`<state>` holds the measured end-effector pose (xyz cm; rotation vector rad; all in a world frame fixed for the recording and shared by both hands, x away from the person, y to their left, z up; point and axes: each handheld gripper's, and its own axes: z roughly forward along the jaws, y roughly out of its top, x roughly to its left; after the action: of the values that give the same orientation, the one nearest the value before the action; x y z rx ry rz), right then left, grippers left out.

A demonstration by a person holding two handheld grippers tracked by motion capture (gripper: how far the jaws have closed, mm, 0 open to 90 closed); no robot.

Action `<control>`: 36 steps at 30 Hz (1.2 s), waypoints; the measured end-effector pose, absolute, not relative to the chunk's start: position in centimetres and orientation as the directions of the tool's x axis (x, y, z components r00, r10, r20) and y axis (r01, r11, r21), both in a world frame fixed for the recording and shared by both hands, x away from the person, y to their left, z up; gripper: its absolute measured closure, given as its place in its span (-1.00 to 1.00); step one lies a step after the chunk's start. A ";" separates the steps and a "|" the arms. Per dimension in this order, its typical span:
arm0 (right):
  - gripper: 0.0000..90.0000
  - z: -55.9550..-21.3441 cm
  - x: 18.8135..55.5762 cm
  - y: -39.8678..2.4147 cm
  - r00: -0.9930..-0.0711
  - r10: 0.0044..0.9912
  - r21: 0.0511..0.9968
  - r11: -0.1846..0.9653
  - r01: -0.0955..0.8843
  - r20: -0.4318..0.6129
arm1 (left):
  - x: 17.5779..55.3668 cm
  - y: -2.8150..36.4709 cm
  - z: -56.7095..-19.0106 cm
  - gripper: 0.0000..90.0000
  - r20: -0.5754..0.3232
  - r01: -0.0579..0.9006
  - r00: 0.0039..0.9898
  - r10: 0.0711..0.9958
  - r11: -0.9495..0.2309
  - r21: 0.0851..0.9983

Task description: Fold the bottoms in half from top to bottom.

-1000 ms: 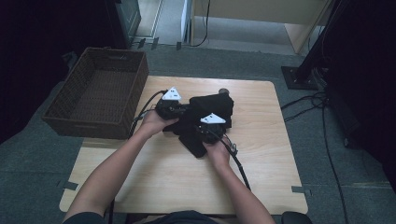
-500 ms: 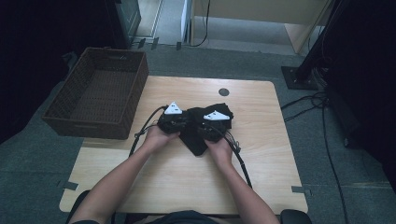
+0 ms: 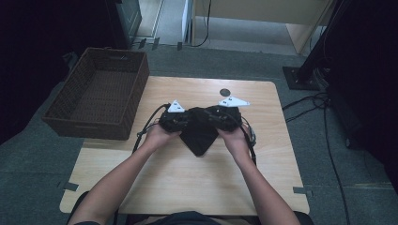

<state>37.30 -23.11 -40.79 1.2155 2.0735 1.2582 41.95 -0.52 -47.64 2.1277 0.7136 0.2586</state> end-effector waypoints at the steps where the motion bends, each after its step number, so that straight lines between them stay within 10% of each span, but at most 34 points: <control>1: 0.33 -40.6 37.8 -23.2 -0.516 0.852 0.866 0.194 0.461 0.084 | 41.9 -0.4 -47.6 0.61 -0.063 0.393 0.822 0.566 -0.483 0.782; 9: 0.33 -45.1 39.6 -24.1 -0.474 0.873 0.786 0.215 0.579 0.111 | 41.5 1.0 -46.8 0.26 -0.142 0.439 0.816 0.560 -0.442 0.782; 36: 0.27 -49.5 35.8 -23.2 -0.540 0.842 0.790 0.334 0.514 -0.004 | 41.2 1.6 -45.8 0.30 -0.175 0.505 0.799 0.575 -0.483 0.716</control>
<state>35.81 -23.16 -49.46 1.1934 2.1893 1.0696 41.20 1.62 -45.76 2.1754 0.7945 0.1117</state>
